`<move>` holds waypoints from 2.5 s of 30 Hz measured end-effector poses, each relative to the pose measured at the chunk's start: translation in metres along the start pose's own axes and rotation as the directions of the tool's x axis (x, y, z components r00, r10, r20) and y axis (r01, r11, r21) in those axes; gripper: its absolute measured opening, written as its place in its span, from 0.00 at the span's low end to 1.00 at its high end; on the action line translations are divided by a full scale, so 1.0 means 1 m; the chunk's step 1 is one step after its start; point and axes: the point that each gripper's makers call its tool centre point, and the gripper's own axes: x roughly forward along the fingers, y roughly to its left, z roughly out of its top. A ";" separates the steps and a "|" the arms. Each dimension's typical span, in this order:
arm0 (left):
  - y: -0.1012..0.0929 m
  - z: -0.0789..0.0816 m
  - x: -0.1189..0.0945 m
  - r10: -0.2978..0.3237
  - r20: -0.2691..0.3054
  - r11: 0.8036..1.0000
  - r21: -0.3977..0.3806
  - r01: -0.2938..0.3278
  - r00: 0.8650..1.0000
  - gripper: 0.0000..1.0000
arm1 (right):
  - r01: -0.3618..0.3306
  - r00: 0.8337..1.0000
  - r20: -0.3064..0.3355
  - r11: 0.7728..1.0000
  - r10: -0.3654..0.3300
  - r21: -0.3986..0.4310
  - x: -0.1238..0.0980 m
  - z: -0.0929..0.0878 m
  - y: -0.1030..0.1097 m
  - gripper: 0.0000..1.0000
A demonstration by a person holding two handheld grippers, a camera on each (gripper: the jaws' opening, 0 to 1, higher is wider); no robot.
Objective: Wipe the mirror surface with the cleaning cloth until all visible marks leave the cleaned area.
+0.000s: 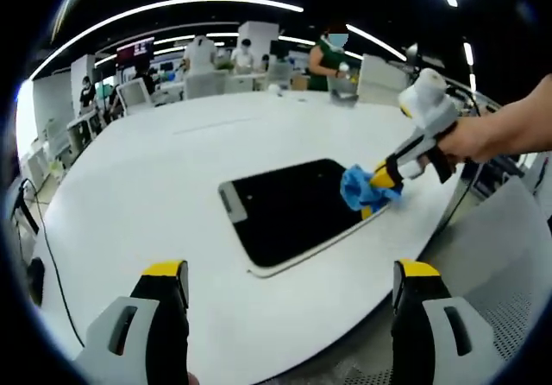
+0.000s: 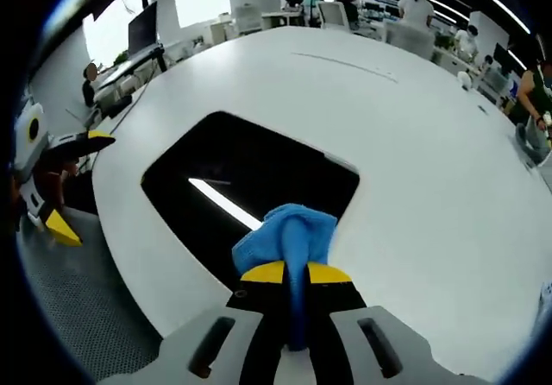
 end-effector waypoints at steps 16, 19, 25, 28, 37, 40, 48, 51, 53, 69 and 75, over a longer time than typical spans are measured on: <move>0.007 0.008 -0.001 0.011 0.059 0.999 -0.033 -0.009 0.998 0.99 | -0.052 0.998 -0.043 0.995 0.048 -0.082 -0.005 -0.007 0.009 0.02; 0.003 0.007 -0.001 -0.009 0.058 0.999 -0.033 0.011 0.998 0.99 | -0.063 0.997 -0.054 0.995 0.059 -0.081 -0.005 -0.007 0.008 0.02; -0.002 0.008 -0.001 -0.024 0.062 0.995 -0.097 0.030 0.998 0.99 | -0.036 0.999 -0.002 0.999 0.036 0.002 -0.006 -0.009 0.009 0.02; 0.004 0.004 -0.001 0.006 0.034 0.994 -0.112 -0.002 0.999 0.99 | -0.022 0.999 0.039 0.999 0.021 0.031 -0.008 -0.010 0.009 0.02; 0.001 0.009 -0.008 -0.013 0.051 0.995 -0.103 0.018 0.999 0.99 | 0.009 0.997 0.083 1.000 -0.007 -0.023 -0.007 -0.009 0.009 0.02; -0.001 0.012 -0.006 -0.022 0.058 0.996 -0.086 0.027 0.998 0.99 | -0.014 0.994 0.108 1.000 0.014 -0.002 -0.007 -0.009 0.008 0.02; -0.002 0.011 -0.011 -0.038 0.076 0.994 -0.101 0.046 0.996 0.99 | -0.024 0.996 0.085 0.999 0.026 -0.027 -0.007 -0.008 0.015 0.02; -0.003 0.009 -0.011 -0.042 0.067 0.994 -0.102 0.049 0.997 0.99 | -0.024 0.995 0.095 0.999 0.026 -0.024 -0.008 -0.008 0.015 0.02; -0.003 0.013 -0.011 -0.041 0.083 0.994 -0.101 0.050 0.996 0.99 | -0.022 0.995 0.098 0.999 0.025 -0.027 -0.007 -0.008 0.015 0.02; -0.011 0.015 -0.008 -0.070 0.108 0.998 0.007 0.070 0.992 0.99 | 0.001 0.991 0.135 1.000 0.002 -0.022 -0.003 -0.002 0.023 0.01; -0.013 0.015 -0.007 -0.082 0.114 0.996 -0.033 0.086 0.990 0.99 | -0.014 0.990 0.138 0.998 0.022 -0.058 0.000 0.003 0.036 0.01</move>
